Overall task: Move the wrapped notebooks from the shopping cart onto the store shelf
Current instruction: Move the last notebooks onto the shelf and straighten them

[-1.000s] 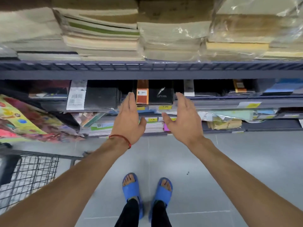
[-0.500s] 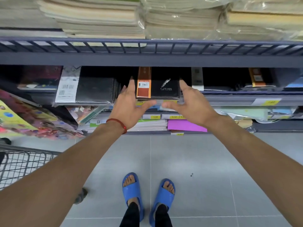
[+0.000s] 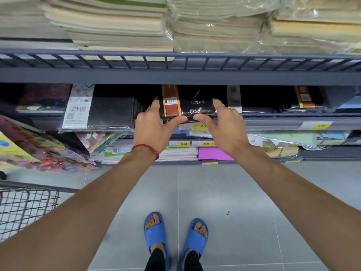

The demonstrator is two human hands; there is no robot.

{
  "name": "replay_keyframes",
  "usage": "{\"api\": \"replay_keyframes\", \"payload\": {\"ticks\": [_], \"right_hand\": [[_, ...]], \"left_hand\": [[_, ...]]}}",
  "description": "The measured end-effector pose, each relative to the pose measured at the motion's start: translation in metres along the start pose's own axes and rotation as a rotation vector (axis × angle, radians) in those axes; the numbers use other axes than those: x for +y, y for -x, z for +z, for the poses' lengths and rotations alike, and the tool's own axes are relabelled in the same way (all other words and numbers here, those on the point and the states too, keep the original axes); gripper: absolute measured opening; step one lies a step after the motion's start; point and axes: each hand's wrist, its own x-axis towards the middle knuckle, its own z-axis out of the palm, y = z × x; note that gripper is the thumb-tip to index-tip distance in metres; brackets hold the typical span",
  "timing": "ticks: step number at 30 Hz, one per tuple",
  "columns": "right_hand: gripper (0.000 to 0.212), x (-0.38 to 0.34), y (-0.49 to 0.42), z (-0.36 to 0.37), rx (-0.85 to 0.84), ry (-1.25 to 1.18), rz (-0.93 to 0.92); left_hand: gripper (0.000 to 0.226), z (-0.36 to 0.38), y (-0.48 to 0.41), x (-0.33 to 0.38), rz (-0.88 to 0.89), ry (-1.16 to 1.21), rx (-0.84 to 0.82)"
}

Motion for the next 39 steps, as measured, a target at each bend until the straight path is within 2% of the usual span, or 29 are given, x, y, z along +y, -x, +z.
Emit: {"api": "replay_keyframes", "payload": {"ticks": [4,6,12,16,22,28,39], "right_hand": [[0.053,-0.002,-0.001,0.003,0.074,-0.020,0.022],[0.054,-0.002,0.000,0.005,0.093,-0.031,0.019],[0.056,0.003,0.000,0.001,0.048,-0.033,-0.016],[0.061,0.009,0.001,-0.004,-0.064,-0.060,-0.055],[0.058,0.010,-0.002,-0.002,-0.012,0.000,-0.047],[0.064,0.008,-0.006,0.002,0.054,0.047,-0.001],[0.083,-0.005,-0.015,0.004,0.137,0.063,0.089]], "left_hand": [[0.047,0.001,-0.002,0.004,-0.049,0.011,0.015],[0.045,-0.001,-0.001,0.007,-0.062,0.017,0.009],[0.057,-0.002,0.000,0.005,-0.033,0.005,0.014],[0.080,-0.008,0.006,0.006,0.020,0.001,-0.047],[0.079,-0.006,0.005,0.004,0.030,0.024,-0.045],[0.049,-0.002,0.000,0.001,0.028,0.018,-0.029],[0.037,0.005,-0.010,0.005,-0.001,0.000,0.038]]}}
